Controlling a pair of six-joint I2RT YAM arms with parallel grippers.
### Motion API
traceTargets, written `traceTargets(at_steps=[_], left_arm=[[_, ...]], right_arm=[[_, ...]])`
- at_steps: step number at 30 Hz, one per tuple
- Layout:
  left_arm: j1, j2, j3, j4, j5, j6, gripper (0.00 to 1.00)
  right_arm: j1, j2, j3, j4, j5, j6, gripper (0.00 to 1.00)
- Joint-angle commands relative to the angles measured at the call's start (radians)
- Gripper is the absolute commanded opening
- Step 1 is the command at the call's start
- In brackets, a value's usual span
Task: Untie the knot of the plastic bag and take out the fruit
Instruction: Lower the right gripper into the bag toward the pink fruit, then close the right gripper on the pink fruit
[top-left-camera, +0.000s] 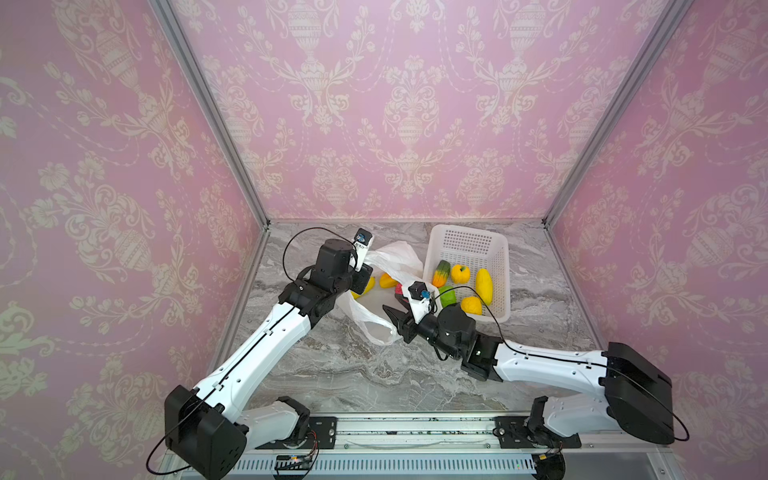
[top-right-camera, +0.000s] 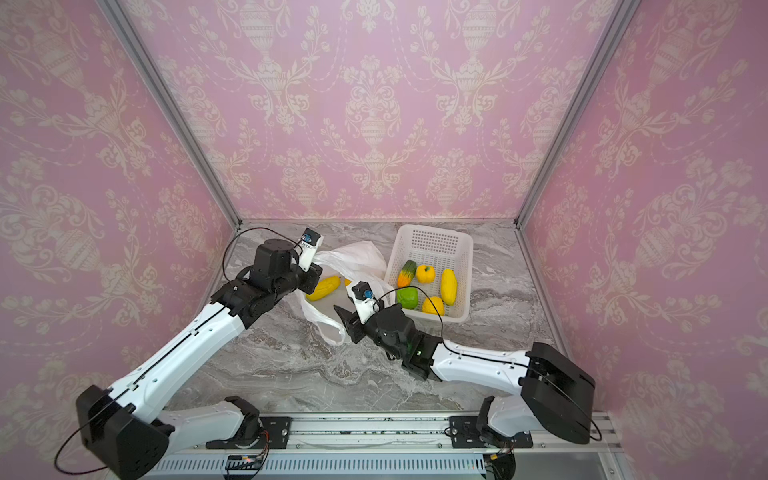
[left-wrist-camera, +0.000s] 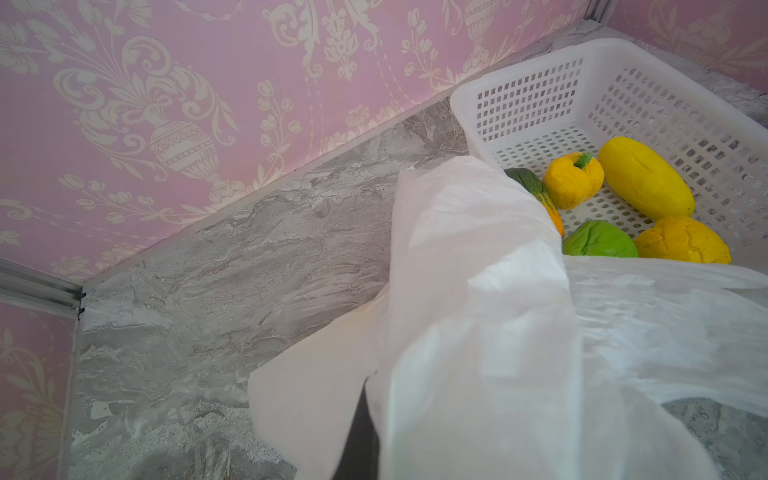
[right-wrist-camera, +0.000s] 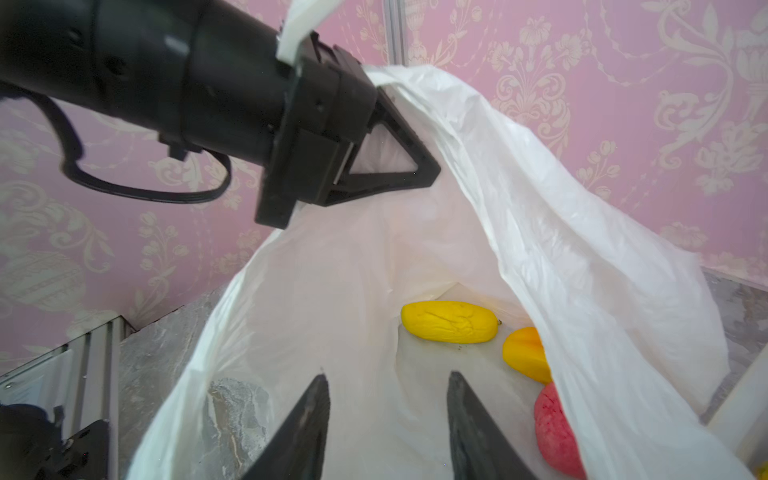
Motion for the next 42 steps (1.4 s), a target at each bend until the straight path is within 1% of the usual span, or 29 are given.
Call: traceTargets(at_steps=[1, 3, 6, 9, 15, 19, 21, 26, 30, 34, 37, 42], left_arm=[[0.003, -0.006, 0.026, -0.018, 0.0, 0.001, 0.02], [0.003, -0.005, 0.027, -0.017, 0.002, -0.001, 0.02], [0.002, -0.006, 0.027, -0.018, 0.0, -0.001, 0.02], [0.003, -0.006, 0.027, -0.018, 0.0, -0.001, 0.02], [0.002, -0.006, 0.026, -0.018, 0.002, -0.001, 0.02], [0.003, -0.006, 0.027, -0.019, 0.003, -0.002, 0.02], [0.002, -0.007, 0.027, -0.02, 0.003, -0.001, 0.02], [0.001, -0.009, 0.026, -0.018, 0.002, -0.001, 0.03], [0.002, -0.009, 0.027, -0.018, 0.004, -0.003, 0.03], [0.002, -0.011, 0.027, -0.018, 0.004, -0.003, 0.03], [0.002, -0.01, 0.027, -0.019, 0.003, -0.003, 0.03], [0.002, -0.01, 0.028, -0.018, 0.003, -0.002, 0.03]], right_arm=[[-0.002, 0.065, 0.05, -0.005, 0.084, -0.01, 0.46], [-0.005, 0.103, 0.063, 0.009, 0.075, -0.006, 0.47], [-0.005, 0.172, 0.117, -0.023, 0.102, -0.006, 0.48], [-0.005, 0.256, 0.195, -0.088, 0.176, 0.008, 0.52], [-0.005, 0.423, 0.324, -0.157, 0.321, 0.018, 0.62], [-0.007, 0.542, 0.45, -0.254, 0.437, 0.029, 0.64], [-0.008, 0.59, 0.526, -0.323, 0.504, 0.052, 0.66], [-0.036, 0.667, 0.632, -0.475, 0.586, 0.133, 0.71], [-0.079, 0.687, 0.673, -0.596, 0.612, 0.242, 0.76], [-0.135, 0.699, 0.68, -0.656, 0.565, 0.322, 0.78], [-0.17, 0.712, 0.691, -0.689, 0.522, 0.367, 0.79], [-0.197, 0.748, 0.724, -0.741, 0.5, 0.405, 0.82]])
